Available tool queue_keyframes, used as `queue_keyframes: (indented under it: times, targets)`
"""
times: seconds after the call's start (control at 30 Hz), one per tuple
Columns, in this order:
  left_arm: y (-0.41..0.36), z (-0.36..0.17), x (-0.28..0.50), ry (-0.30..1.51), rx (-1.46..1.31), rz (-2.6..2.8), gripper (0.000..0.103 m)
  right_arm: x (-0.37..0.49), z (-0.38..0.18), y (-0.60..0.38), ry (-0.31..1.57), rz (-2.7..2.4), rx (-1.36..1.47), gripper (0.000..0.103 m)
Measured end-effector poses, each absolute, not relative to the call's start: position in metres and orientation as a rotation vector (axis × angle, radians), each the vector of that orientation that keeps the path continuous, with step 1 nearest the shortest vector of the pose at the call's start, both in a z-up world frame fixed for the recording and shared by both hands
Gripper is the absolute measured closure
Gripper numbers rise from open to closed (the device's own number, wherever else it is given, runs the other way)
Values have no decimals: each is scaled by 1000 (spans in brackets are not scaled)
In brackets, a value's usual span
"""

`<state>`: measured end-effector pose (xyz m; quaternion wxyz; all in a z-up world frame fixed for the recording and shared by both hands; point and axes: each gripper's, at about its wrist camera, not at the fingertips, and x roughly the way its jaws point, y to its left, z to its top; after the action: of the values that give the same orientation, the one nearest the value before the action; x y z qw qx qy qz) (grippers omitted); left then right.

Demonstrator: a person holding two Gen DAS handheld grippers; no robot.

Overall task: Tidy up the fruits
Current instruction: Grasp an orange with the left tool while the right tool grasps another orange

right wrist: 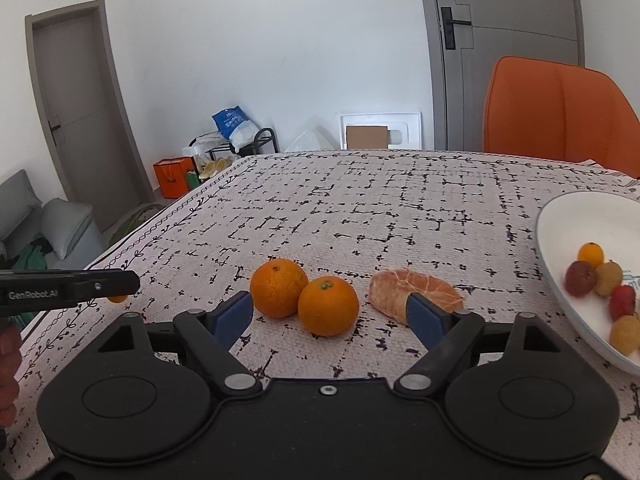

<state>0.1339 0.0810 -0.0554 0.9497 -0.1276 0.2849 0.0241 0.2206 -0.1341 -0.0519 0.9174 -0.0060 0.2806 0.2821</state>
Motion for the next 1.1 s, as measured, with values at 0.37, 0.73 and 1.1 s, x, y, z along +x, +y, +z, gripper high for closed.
queue_keyframes:
  times: [0.37,0.73,1.1]
  targets:
    - [79,-54,139,580,-255,31,81,226,-61,-134,616,589,-16,69]
    - [52,-51,148,579,-230,-29,81,209,-50,-161,585,583,11,70]
    - [8,-39,162,556,-180,-120,81,201,-34,-208,526,495,65,70]
